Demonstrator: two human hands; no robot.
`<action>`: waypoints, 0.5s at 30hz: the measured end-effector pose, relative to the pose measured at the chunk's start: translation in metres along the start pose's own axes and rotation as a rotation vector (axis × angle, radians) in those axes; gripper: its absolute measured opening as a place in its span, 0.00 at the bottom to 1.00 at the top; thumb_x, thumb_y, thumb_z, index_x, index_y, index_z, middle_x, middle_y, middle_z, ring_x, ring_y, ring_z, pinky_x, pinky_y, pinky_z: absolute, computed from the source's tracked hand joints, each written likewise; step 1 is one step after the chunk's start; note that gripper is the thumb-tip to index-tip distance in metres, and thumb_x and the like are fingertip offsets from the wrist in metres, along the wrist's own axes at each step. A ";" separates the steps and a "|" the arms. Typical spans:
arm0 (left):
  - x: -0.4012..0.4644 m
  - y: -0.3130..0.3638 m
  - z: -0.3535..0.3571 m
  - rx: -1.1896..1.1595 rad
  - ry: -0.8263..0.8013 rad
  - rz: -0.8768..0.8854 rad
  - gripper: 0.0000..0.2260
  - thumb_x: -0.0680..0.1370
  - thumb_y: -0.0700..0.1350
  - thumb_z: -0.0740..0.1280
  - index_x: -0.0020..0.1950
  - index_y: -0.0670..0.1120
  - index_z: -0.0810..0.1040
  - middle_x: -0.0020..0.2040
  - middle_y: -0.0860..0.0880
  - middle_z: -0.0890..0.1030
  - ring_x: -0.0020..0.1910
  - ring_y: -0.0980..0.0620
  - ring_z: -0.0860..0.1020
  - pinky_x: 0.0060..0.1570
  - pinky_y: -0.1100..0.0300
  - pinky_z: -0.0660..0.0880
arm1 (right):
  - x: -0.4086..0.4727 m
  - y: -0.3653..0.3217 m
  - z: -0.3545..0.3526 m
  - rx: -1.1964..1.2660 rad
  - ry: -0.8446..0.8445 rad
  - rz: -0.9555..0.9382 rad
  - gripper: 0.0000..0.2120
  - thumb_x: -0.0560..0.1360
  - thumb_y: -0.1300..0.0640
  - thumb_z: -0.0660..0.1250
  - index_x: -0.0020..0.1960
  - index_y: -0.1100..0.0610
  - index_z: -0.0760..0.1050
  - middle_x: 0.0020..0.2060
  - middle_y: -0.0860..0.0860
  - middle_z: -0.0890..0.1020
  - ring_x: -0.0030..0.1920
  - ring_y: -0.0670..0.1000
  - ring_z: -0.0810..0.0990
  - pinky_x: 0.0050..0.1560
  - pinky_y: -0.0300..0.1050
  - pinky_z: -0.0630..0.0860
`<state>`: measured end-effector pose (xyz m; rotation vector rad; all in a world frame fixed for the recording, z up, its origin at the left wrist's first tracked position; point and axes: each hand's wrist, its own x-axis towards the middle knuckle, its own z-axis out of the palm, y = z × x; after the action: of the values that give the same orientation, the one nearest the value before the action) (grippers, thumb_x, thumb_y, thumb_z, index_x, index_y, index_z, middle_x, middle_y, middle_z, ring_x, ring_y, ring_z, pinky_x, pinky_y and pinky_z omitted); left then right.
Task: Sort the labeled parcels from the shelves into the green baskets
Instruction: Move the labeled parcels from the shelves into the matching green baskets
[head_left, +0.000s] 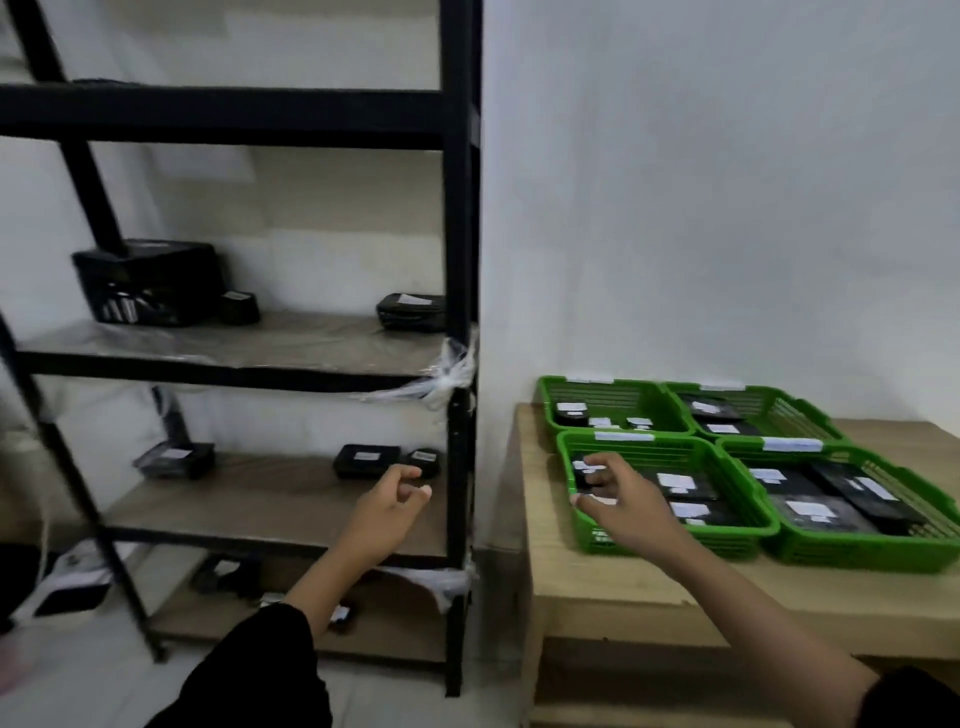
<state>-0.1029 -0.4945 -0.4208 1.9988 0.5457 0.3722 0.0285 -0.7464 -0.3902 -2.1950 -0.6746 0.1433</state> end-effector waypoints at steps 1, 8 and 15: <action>-0.002 -0.012 -0.023 0.004 0.014 -0.011 0.11 0.79 0.49 0.62 0.61 0.51 0.70 0.52 0.48 0.78 0.54 0.48 0.78 0.59 0.51 0.73 | 0.005 -0.015 0.021 0.002 -0.017 -0.014 0.21 0.73 0.55 0.71 0.64 0.55 0.69 0.54 0.52 0.77 0.55 0.52 0.77 0.53 0.43 0.72; -0.002 -0.101 -0.180 0.110 0.084 -0.077 0.10 0.78 0.47 0.63 0.58 0.49 0.70 0.45 0.50 0.76 0.52 0.45 0.78 0.57 0.46 0.74 | 0.034 -0.120 0.176 0.131 -0.101 -0.042 0.21 0.73 0.54 0.71 0.63 0.54 0.69 0.51 0.51 0.76 0.52 0.50 0.77 0.52 0.41 0.73; 0.004 -0.168 -0.293 0.099 0.156 -0.143 0.08 0.79 0.47 0.63 0.57 0.50 0.70 0.45 0.47 0.76 0.48 0.45 0.78 0.42 0.56 0.73 | 0.043 -0.187 0.299 0.161 -0.218 -0.009 0.20 0.74 0.52 0.69 0.63 0.51 0.68 0.54 0.49 0.76 0.53 0.47 0.75 0.51 0.39 0.70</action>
<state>-0.2755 -0.2049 -0.4345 2.0218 0.8153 0.4220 -0.1080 -0.4234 -0.4438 -2.0392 -0.7653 0.4225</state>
